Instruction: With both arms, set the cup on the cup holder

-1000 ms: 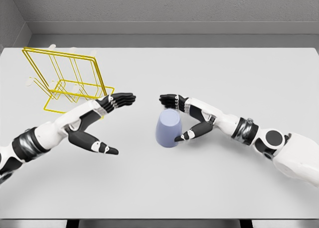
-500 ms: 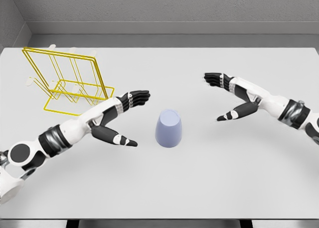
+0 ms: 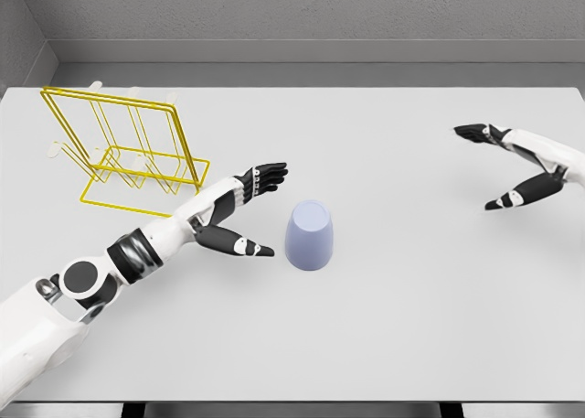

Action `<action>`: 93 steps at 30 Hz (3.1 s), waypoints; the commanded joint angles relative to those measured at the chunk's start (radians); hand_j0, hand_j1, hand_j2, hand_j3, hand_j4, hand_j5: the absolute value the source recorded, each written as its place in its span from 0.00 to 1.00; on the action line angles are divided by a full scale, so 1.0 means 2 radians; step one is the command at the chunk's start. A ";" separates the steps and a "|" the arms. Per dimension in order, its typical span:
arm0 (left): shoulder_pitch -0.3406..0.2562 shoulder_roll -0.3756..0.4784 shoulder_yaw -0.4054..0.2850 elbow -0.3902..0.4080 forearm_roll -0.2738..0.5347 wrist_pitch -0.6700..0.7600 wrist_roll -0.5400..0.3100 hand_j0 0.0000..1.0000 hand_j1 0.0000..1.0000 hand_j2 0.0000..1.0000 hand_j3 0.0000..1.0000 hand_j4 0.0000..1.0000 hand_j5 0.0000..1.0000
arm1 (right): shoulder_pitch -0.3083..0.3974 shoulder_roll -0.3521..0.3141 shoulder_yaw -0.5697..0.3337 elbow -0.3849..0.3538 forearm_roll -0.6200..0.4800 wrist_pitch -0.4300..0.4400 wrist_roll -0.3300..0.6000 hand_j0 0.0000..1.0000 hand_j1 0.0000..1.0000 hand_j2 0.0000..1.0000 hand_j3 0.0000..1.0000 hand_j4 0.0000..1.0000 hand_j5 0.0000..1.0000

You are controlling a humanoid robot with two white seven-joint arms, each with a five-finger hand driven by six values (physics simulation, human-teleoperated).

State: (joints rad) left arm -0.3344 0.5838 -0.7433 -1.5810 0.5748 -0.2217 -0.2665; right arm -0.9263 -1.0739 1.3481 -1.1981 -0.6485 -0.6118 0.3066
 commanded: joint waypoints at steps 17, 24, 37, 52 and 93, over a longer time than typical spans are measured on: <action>-0.004 -0.019 -0.020 0.014 0.019 0.001 -0.002 1.00 1.00 1.00 1.00 1.00 1.00 | -0.067 0.015 -0.027 0.021 0.150 0.000 -0.001 1.00 1.00 1.00 1.00 1.00 1.00; -0.005 -0.032 -0.030 0.024 0.018 0.002 -0.002 1.00 1.00 1.00 1.00 1.00 1.00 | -0.069 0.047 -0.032 0.026 0.150 0.000 -0.001 1.00 1.00 1.00 1.00 1.00 1.00; -0.014 -0.040 -0.030 0.055 0.018 0.005 -0.002 1.00 1.00 1.00 1.00 1.00 1.00 | -0.065 0.050 -0.032 0.043 0.152 0.000 0.005 1.00 1.00 1.00 1.00 1.00 1.00; -0.017 -0.063 -0.042 0.061 0.006 0.005 -0.002 1.00 1.00 1.00 1.00 1.00 1.00 | -0.058 0.050 -0.034 0.048 0.152 0.000 0.005 1.00 1.00 1.00 1.00 1.00 1.00; -0.015 -0.073 -0.042 0.058 0.000 0.020 0.002 0.42 0.42 0.42 0.42 0.42 0.42 | -0.053 0.048 -0.031 0.049 0.152 0.000 0.005 1.00 1.00 1.00 1.00 1.00 1.00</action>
State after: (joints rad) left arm -0.3651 0.4365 -0.8265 -1.4640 0.5729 -0.1817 -0.2617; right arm -1.0324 -0.9784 1.2900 -1.0995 -0.3380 -0.6124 0.3170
